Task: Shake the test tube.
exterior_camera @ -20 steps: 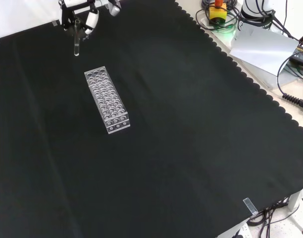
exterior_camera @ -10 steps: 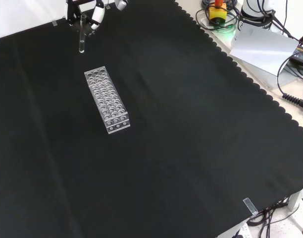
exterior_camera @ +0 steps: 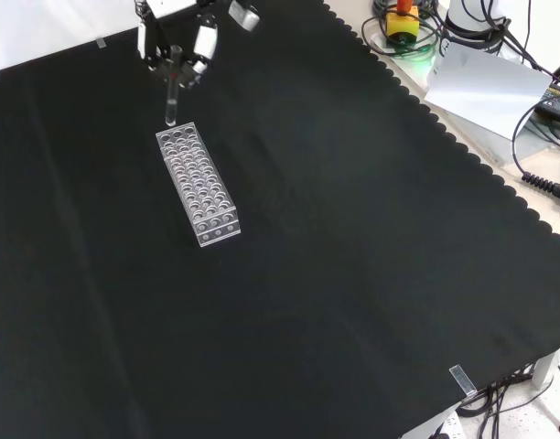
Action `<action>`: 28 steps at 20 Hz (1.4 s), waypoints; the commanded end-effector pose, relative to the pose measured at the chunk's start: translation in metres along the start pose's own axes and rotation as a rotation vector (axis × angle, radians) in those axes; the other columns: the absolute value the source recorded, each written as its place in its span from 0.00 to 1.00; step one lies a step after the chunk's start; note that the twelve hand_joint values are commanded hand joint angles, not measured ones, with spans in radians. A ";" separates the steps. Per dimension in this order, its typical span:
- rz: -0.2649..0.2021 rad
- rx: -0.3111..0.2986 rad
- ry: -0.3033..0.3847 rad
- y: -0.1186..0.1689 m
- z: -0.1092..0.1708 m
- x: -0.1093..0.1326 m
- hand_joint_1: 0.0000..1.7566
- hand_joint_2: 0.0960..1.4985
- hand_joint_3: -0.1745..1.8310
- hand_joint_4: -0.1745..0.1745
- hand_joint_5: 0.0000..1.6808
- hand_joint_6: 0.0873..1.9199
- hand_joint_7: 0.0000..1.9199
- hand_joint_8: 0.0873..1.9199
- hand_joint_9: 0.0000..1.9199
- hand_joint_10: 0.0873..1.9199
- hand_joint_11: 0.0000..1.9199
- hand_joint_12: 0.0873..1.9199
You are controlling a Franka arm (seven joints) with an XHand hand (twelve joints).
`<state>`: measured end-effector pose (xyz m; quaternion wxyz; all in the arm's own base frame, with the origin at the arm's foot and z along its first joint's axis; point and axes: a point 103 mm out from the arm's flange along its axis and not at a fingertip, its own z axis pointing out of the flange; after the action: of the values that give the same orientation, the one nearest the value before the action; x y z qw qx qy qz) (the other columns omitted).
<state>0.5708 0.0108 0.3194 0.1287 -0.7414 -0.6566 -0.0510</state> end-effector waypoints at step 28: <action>0.414 -0.113 -0.167 -0.048 -0.074 -0.204 0.69 0.44 0.38 0.00 0.74 0.33 0.86 0.27 0.81 0.26 0.66 0.41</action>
<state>0.4895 -0.2256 0.3402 0.0647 -0.8800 -0.4702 -0.0162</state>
